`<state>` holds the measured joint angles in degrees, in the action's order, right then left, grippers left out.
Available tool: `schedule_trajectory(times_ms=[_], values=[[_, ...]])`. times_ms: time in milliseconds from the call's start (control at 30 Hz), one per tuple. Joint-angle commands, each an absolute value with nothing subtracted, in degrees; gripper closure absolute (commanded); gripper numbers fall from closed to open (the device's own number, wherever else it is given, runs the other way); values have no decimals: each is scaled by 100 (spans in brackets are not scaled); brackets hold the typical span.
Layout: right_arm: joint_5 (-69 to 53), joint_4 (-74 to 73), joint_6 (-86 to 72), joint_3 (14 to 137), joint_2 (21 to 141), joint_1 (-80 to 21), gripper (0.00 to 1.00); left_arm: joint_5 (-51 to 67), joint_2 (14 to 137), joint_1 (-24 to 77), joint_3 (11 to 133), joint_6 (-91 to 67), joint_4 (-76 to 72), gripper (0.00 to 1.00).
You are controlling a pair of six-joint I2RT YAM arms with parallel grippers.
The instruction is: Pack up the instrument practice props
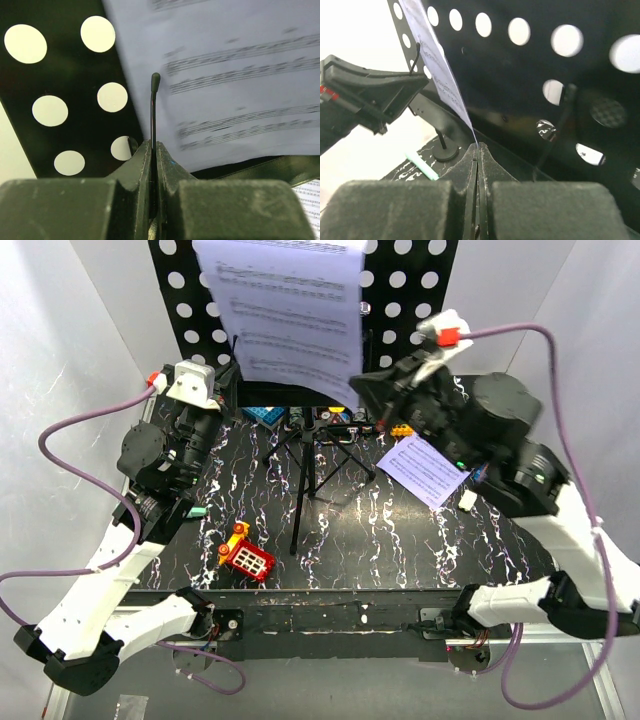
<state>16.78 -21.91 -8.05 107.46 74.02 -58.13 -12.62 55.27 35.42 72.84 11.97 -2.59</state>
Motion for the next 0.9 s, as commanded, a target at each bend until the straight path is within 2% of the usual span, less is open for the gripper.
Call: schedule_trajectory(times_ms=[0,200,333,400,533,600,733,867], values=[[1732,-2618,-484,10425,6549,-5792,99,-1309,5396,3568,7233,1274,-264,100],[1056,-3541,-255,10082,5530,-5792,99,-1406,5510,3568,7216,1380,-299,100],[1115,-3911,-334,9599,4844,-5792,99,-1555,5590,3568,7172,1503,-377,99],[1422,-3885,-465,9143,4467,-5792,99,-1608,5564,3568,7076,1512,-483,85],[1827,-3771,-659,8316,3772,-5792,99,-1608,5467,3568,6996,1512,-501,49],[1855,-3823,-677,8096,3552,-5792,99,-1547,5406,3568,7022,1451,-440,38],[1741,-4261,-536,7700,3209,-5792,99,-1336,5265,3568,7101,1301,-229,21],[1705,-4701,-579,7182,2971,-5792,99,-1125,5045,3568,7163,1082,-36,15]])
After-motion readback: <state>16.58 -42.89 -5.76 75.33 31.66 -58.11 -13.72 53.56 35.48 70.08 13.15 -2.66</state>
